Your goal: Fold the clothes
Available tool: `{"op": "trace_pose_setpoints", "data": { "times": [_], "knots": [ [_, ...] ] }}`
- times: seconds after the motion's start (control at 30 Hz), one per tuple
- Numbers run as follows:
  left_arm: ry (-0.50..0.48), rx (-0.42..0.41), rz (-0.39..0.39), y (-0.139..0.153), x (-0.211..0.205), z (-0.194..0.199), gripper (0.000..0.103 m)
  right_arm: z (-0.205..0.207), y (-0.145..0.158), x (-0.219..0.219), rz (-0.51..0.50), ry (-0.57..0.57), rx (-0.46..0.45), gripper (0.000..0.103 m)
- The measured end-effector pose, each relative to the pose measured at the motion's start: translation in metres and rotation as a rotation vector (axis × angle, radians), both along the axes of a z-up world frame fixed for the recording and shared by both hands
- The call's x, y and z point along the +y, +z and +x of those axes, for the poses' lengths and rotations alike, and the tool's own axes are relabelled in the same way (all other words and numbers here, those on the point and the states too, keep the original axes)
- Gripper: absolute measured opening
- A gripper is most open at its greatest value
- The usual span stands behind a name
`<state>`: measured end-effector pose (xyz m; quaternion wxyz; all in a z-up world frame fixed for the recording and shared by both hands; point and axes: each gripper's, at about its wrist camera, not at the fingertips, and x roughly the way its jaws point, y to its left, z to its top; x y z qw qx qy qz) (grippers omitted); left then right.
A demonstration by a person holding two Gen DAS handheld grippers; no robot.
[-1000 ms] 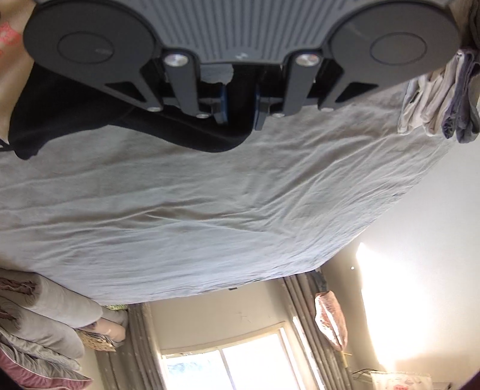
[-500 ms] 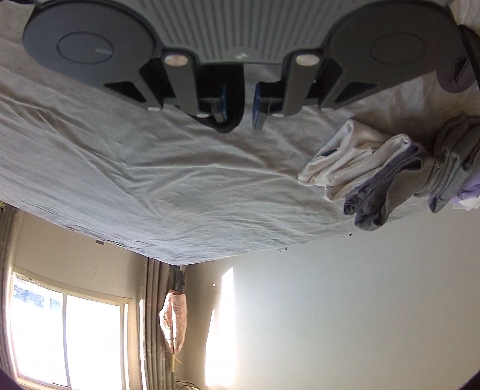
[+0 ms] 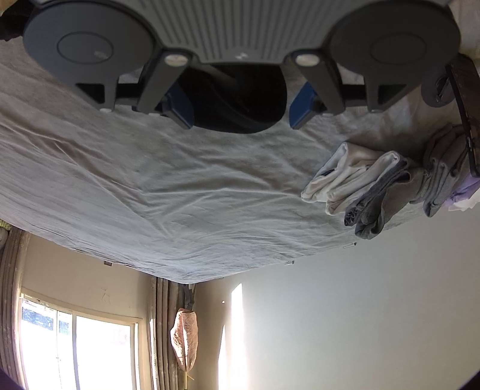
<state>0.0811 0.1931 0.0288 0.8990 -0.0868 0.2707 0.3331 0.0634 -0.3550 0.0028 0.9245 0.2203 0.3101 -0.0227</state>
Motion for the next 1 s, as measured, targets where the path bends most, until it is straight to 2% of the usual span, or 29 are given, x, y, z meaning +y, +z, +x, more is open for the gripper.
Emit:
{"op": "trace_pose_setpoints", "data": {
  "times": [0.03, 0.13, 0.27, 0.37, 0.47, 0.5, 0.57, 0.77, 0.87, 1.0],
  "knots": [
    [-0.015, -0.001, -0.001, 0.003, -0.006, -0.003, 0.083, 0.000, 0.000, 0.003, -0.016, 0.005, 0.001, 0.063],
    [-0.084, -0.015, -0.070, 0.006, -0.019, -0.013, 0.090, 0.000, -0.001, 0.009, -0.052, 0.020, 0.005, 0.063],
    [-0.180, -0.040, -0.160, -0.003, -0.037, -0.023, 0.092, 0.000, -0.003, 0.019, -0.097, 0.046, 0.012, 0.063],
    [-0.200, -0.043, -0.211, -0.013, -0.046, -0.024, 0.092, -0.004, -0.004, 0.030, -0.155, 0.061, 0.001, 0.063],
    [-0.302, -0.023, -0.234, -0.026, -0.062, -0.022, 0.092, -0.010, -0.006, 0.041, -0.205, 0.063, -0.027, 0.063],
    [-0.329, -0.009, -0.215, -0.029, -0.070, -0.022, 0.092, -0.012, -0.007, 0.043, -0.216, 0.069, -0.030, 0.063],
    [-0.349, -0.002, -0.199, -0.034, -0.082, -0.023, 0.092, -0.016, -0.006, 0.050, -0.238, 0.069, -0.042, 0.063],
    [-0.458, 0.020, -0.224, -0.041, -0.111, -0.018, 0.092, -0.030, 0.013, 0.061, -0.271, 0.057, -0.111, 0.063],
    [-0.502, 0.033, -0.218, -0.043, -0.118, -0.016, 0.092, -0.026, 0.025, 0.063, -0.326, 0.103, -0.118, 0.062],
    [-0.529, 0.059, -0.250, -0.048, -0.120, -0.013, 0.092, -0.006, 0.027, 0.058, -0.344, 0.177, -0.065, 0.062]
  ]
}}
